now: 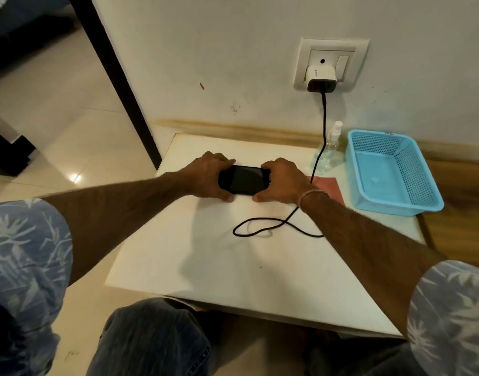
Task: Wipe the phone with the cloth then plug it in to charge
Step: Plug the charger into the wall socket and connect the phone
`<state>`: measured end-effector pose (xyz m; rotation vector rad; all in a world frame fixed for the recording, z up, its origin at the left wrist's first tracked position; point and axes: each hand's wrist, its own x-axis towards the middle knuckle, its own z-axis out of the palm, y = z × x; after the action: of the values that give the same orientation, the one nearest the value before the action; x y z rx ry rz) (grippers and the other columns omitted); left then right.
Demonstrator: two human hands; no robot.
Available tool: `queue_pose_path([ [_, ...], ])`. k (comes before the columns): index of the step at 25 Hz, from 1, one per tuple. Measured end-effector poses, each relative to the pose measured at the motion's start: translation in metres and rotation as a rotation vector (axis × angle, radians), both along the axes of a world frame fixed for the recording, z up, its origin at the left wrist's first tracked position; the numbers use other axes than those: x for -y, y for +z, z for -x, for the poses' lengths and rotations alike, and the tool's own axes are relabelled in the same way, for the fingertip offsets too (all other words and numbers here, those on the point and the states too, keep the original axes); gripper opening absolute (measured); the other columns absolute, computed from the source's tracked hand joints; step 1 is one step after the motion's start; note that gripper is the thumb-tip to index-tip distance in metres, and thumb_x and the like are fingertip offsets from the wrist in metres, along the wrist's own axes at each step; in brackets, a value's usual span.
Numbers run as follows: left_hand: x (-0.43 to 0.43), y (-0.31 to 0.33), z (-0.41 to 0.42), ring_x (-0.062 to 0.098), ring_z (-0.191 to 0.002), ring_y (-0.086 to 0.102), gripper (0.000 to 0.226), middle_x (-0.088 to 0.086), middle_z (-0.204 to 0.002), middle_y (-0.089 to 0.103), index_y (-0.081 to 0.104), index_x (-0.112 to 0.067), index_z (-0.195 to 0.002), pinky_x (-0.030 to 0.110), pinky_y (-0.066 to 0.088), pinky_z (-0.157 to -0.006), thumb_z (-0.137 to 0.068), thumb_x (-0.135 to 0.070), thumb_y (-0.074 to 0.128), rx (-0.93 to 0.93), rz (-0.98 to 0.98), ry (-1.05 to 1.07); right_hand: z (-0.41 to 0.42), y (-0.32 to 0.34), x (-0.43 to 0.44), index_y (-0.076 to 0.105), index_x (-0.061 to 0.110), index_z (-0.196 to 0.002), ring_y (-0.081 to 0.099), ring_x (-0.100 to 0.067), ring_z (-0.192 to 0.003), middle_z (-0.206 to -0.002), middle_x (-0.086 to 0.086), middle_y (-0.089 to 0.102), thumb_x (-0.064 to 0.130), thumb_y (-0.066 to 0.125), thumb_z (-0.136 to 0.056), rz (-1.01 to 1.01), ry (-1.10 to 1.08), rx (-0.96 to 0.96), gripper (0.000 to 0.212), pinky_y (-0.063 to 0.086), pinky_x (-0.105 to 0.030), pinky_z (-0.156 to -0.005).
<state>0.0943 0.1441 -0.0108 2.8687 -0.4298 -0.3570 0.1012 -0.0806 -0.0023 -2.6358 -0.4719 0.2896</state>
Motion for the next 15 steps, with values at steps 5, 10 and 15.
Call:
queue_pose_path([
  [5, -0.052, -0.008, -0.025, 0.031, -0.136, 0.038, 0.100, 0.011, -0.147, 0.048, 0.028, -0.015, -0.158, 0.040, 0.032, -0.111, -0.079, -0.044, 0.082, 0.019, 0.110, 0.223, -0.038, -0.011, -0.003, 0.059, 0.014, -0.123, 0.054, -0.029, -0.108, -0.116, -0.009, 0.052, 0.038, 0.089, -0.054, -0.062, -0.139, 0.009, 0.079, 0.047, -0.043, -0.094],
  [10, -0.049, -0.023, -0.047, 0.030, -0.134, 0.043, 0.090, 0.012, -0.143, 0.053, 0.035, -0.013, -0.154, 0.034, 0.032, -0.106, -0.081, -0.035, 0.083, 0.124, 0.252, 0.326, -0.068, -0.018, -0.007, 0.057, 0.018, -0.129, 0.048, -0.029, -0.120, -0.126, -0.005, 0.051, 0.039, 0.089, -0.054, -0.097, -0.220, 0.030, 0.084, 0.037, -0.044, -0.104],
  [15, -0.044, -0.037, -0.052, 0.031, -0.134, 0.043, 0.082, 0.013, -0.140, 0.055, 0.043, -0.011, -0.151, 0.036, 0.032, -0.110, -0.081, -0.032, 0.081, 0.239, 0.327, 0.403, -0.084, -0.023, -0.011, 0.056, 0.020, -0.131, 0.047, -0.031, -0.119, -0.124, -0.006, 0.051, 0.039, 0.087, -0.056, -0.080, -0.214, 0.060, 0.084, 0.033, -0.042, -0.101],
])
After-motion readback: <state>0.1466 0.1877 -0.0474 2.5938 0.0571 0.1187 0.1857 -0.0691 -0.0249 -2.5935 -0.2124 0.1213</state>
